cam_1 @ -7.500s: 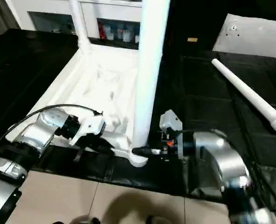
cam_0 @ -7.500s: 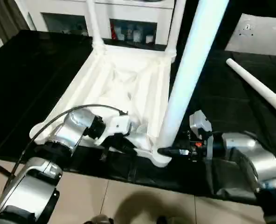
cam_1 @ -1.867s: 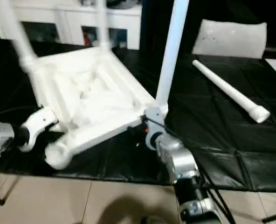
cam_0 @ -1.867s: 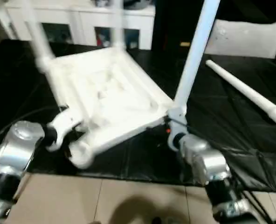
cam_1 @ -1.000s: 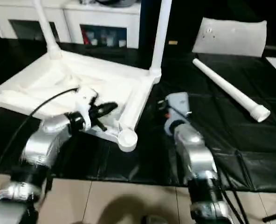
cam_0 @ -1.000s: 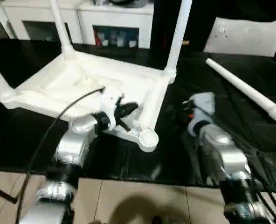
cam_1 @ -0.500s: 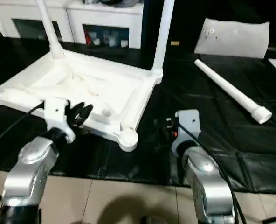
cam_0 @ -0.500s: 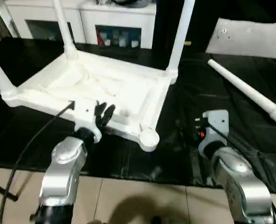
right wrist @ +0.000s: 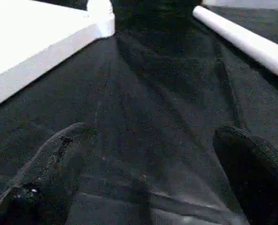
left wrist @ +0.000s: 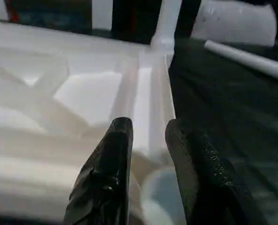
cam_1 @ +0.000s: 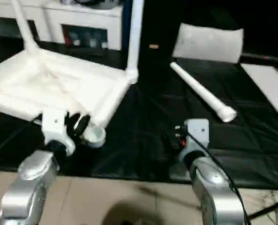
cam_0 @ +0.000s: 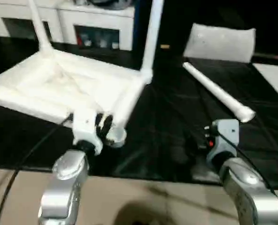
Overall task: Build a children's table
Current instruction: Rotate table base, then move to table
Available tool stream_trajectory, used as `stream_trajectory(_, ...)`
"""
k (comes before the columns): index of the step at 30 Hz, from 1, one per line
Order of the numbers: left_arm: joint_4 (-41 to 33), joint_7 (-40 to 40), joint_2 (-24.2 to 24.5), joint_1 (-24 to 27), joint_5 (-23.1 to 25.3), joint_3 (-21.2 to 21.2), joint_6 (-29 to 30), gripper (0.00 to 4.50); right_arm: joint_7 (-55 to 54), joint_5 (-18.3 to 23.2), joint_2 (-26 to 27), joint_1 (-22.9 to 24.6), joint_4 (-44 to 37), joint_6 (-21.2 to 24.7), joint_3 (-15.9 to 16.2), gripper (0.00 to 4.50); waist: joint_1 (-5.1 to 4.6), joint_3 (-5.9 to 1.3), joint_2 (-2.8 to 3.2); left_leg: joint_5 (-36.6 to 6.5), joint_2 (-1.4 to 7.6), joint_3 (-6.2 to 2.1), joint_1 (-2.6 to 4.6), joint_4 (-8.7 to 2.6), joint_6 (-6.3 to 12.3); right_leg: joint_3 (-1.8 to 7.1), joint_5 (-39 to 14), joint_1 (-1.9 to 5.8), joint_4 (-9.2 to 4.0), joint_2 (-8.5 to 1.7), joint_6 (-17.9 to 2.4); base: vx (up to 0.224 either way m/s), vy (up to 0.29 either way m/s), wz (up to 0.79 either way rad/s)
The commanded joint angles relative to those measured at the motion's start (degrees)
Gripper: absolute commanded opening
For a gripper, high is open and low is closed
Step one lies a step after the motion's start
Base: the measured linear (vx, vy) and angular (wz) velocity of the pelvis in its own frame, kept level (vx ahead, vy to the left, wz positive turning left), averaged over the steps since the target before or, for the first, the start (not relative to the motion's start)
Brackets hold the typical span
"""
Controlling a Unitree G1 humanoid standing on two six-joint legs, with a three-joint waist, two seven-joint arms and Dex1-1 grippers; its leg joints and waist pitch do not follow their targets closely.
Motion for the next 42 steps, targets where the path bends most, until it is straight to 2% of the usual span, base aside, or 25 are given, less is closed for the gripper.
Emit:
stream_trajectory(1,-1.8,0.6,-0.8,0.6,0.3,-0.8,0.7,1.61,0.2,0.3,-0.9,0.2,-0.6,0.8,-0.6,4.50,0.87,-1.99,-2.14,-9.2,3.24,-1.85,-1.11,-3.26,5.87,8.63,-20.6,3.21,-9.14,-11.94,4.5,-0.016,-0.136,0.31)
stream_trajectory(2,-1.9,0.6,-0.9,0.8,0.5,-0.9,0.6,1.61,0.1,0.4,-1.1,0.3,-0.6,0.9,-0.7,4.50,0.87,-1.99,-2.14,-9.2,3.24,-1.85,-1.11,-3.26,5.87,8.63,-20.6,3.21,-9.14,-11.94,4.5,-0.087,-0.159,0.14)
stream_trajectory(3,-2.0,0.7,-0.9,1.1,1.1,-1.1,0.1,1.61,0.0,0.5,-1.3,0.4,-0.6,0.9,-0.7,4.50,2.07,-1.38,-2.41,-1.2,1.76,-1.79,-0.03,2.37,0.94,9.32,-52.0,0.25,-13.15,-12.19,10.4,-0.109,-0.132,-0.20)
stream_trajectory(4,-1.9,1.2,-0.9,1.5,1.7,-1.3,-0.6,1.61,0.0,0.3,-1.5,0.5,-0.6,1.0,-0.6,4.50,1.97,-0.88,-2.70,-0.1,0.53,-1.44,-1.20,1.94,0.15,8.39,-59.6,0.99,-13.59,-10.16,12.0,-0.109,-0.132,-0.20)
stream_trajectory(8,-1.3,4.0,-0.3,1.9,4.3,-2.7,-1.8,1.61,0.2,-0.2,-2.1,0.7,-0.8,1.5,-0.3,4.50,0.47,-1.09,-1.06,-11.5,5.32,-3.42,2.71,-6.22,1.05,1.73,-38.0,1.77,-13.06,-5.69,5.0,-0.093,-0.041,0.01)
stream_trajectory(9,-2.0,3.4,-0.3,2.5,3.9,-3.4,-3.0,1.61,0.3,-0.3,-2.7,1.0,-1.1,1.8,-0.4,4.50,-0.27,-0.64,0.81,-22.8,12.12,-6.40,1.86,-11.54,2.00,0.21,-21.3,5.28,-8.80,-6.31,-0.2,-0.103,0.025,-0.02)
stream_trajectory(10,-2.2,3.4,-0.4,2.7,3.8,-3.4,-3.2,1.61,0.4,-0.3,-2.7,1.1,-1.1,1.8,-0.5,4.50,0.02,0.17,1.36,-29.4,14.32,-6.45,0.16,-14.89,1.46,-0.14,-14.3,6.40,-2.72,-5.77,-1.3,-0.103,0.025,-0.02)
stream_trajectory(12,-3.3,3.2,-0.8,4.0,2.9,-2.8,-4.1,1.61,0.8,-0.3,-3.3,1.6,-1.4,1.4,0.0,4.50,1.94,0.56,-0.53,-39.2,12.47,-2.53,-0.47,-17.12,-0.57,0.91,-7.4,5.70,1.96,-4.79,-1.6,-0.075,-0.034,0.15)
stream_trajectory(13,-4.4,2.5,-1.0,5.0,2.2,-2.5,-4.2,1.61,1.2,-0.7,-3.9,2.0,-1.6,0.9,0.9,4.50,2.07,0.13,-3.60,-33.9,8.06,-1.09,2.27,-11.18,-4.15,5.59,-29.0,2.71,-4.76,-7.38,0.7,-0.042,-0.070,0.22)
stream_trajectory(14,-5.2,2.6,-1.0,5.6,2.1,-2.5,-3.6,1.61,1.4,-0.4,-4.0,2.0,-1.6,1.0,1.0,4.50,1.85,0.30,-5.27,-22.8,4.31,-0.70,4.01,-4.65,-4.92,4.88,-52.3,-0.22,-12.05,-10.65,3.9,-0.015,-0.109,0.09)
stream_trajectory(15,-5.8,3.0,-1.1,6.2,2.1,-2.5,-3.4,1.61,1.4,0.1,-3.6,1.9,-1.4,1.0,1.0,4.50,1.95,-0.12,-5.18,-2.0,2.71,-2.10,1.85,0.85,-3.40,7.20,-66.0,1.08,-14.55,-13.60,5.0,0.000,0.000,0.00)
stream_trajectory(17,-6.3,3.9,-1.3,7.1,2.2,-1.9,-3.3,1.61,1.2,0.1,-3.0,1.6,-0.5,0.6,1.5,4.50,3.05,-0.98,-4.75,-1.2,4.48,-2.79,0.20,-4.69,-4.71,5.55,-50.4,3.74,-10.99,-11.32,3.5,0.000,0.000,0.00)
stream_trajectory(19,-6.8,4.8,-1.4,7.8,2.1,-1.6,-2.7,1.61,1.4,-0.5,-3.0,1.3,1.1,-0.4,2.7,4.50,1.58,-1.13,-3.34,-8.8,8.24,-3.98,2.10,-9.13,-5.24,3.87,-18.8,2.88,-7.87,-7.33,-3.6,0.000,0.000,0.00)
stream_trajectory(26,-8.9,4.4,-1.7,9.7,1.8,-2.9,-2.7,1.61,1.7,0.9,-2.2,0.6,1.8,0.1,2.5,4.50,-0.47,0.86,-2.64,-36.7,7.64,-3.91,6.12,-9.02,-5.71,-0.99,-41.3,3.22,-12.87,-7.21,-2.4,0.000,0.000,0.00)
stream_trajectory(27,-8.9,4.4,-1.7,9.8,1.8,-3.0,-2.7,1.61,1.8,1.0,-2.1,0.6,1.8,0.0,2.4,4.50,-0.65,0.94,-2.36,-42.8,14.15,-3.45,8.36,-13.24,-9.68,-1.50,-23.1,1.71,-4.15,-5.13,-3.2,0.047,0.036,-0.38)
stream_trajectory(29,-8.9,4.2,-1.5,9.7,1.3,-2.7,-3.3,1.61,1.9,1.1,-1.9,0.5,2.4,-0.6,2.3,4.50,1.48,0.93,-2.63,-46.1,16.64,0.44,7.01,-17.16,-9.64,-2.29,-10.7,1.76,2.95,-5.26,-4.6,0.041,0.015,-0.52)
stream_trajectory(32,-9.2,4.5,-1.5,9.5,0.9,-2.6,-3.2,1.61,2.1,1.4,-2.1,0.1,3.0,-1.0,2.2,4.50,1.90,-0.08,-5.24,-40.2,11.65,4.82,10.09,-12.41,-8.33,0.96,-21.5,0.03,-2.76,-6.64,-6.8,0.082,-0.091,-0.71)
stream_trajectory(33,-9.2,4.6,-1.5,9.6,0.8,-2.6,-3.3,1.61,2.1,1.4,-2.2,0.0,3.0,-1.0,2.2,4.50,5.81,-1.57,-6.99,-19.4,2.35,4.19,4.03,0.54,-3.50,12.72,-46.4,7.89,-11.57,-11.69,-6.9,0.171,-0.145,-0.79)
stream_trajectory(34,-9.1,4.5,-1.5,9.6,0.8,-2.6,-3.5,1.61,2.2,1.5,-2.2,-0.2,3.1,-1.0,2.2,4.50,7.18,-1.32,-6.77,-13.6,2.57,2.23,2.84,2.31,-2.49,15.50,-47.7,9.29,-12.14,-13.41,-9.3,0.171,-0.145,-0.79)
stream_trajectory(35,-8.9,4.4,-1.2,9.6,0.6,-2.3,-3.7,1.61,2.0,1.4,-1.9,-0.3,3.1,-1.0,2.4,4.50,7.32,-1.09,-7.55,-5.6,1.23,-0.88,-0.97,4.29,-3.84,16.91,-40.0,11.97,-10.45,-10.48,-12.6,0.205,-0.115,-0.66)
stream_trajectory(37,-8.9,4.3,-1.0,9.4,0.7,-2.6,-3.8,1.61,2.3,1.5,-2.2,-0.6,3.1,-1.1,2.5,4.50,7.26,-0.08,-7.08,-1.3,0.04,-3.21,-0.97,4.36,-6.79,17.74,-25.9,10.66,-10.22,-6.60,-17.0,0.187,-0.096,-0.59)
stream_trajectory(38,-8.8,4.3,-1.0,9.3,0.7,-2.7,-3.8,1.61,2.4,1.5,-2.3,-0.7,3.2,-1.1,2.5,4.50,6.85,0.31,-6.97,1.2,0.22,-3.78,-1.48,3.27,-6.69,16.13,-23.6,10.51,-10.45,-6.14,-17.2,0.183,-0.058,-0.50)
stream_trajectory(39,-8.6,4.4,-0.8,9.1,0.6,-2.7,-3.8,1.61,2.5,1.5,-2.4,-0.8,3.3,-1.5,2.5,4.50,5.66,-0.23,-3.94,8.6,1.60,-4.66,-1.90,-3.28,-3.19,9.44,-23.5,10.34,-11.49,-4.97,-13.4,0.186,-0.014,-0.30)
stream_trajectory(41,-8.5,4.4,-0.8,8.8,0.6,-2.6,-3.9,1.61,2.8,1.4,-2.5,-0.9,3.7,-2.1,2.6,4.50,3.92,1.05,-1.42,-3.6,6.11,-6.55,1.33,-9.29,-0.75,4.88,-28.3,9.33,-11.24,-3.33,-7.9,0.179,0.015,-0.13)
stream_trajectory(42,-8.3,4.3,-0.7,8.5,0.6,-2.6,-3.8,1.61,2.7,1.4,-2.5,-1.1,3.9,-2.2,2.6,4.50,1.93,-0.63,-0.28,-16.8,11.50,-12.77,5.27,-13.19,2.47,1.96,-20.7,6.81,-1.34,-0.92,-3.8,0.229,0.078,0.08)
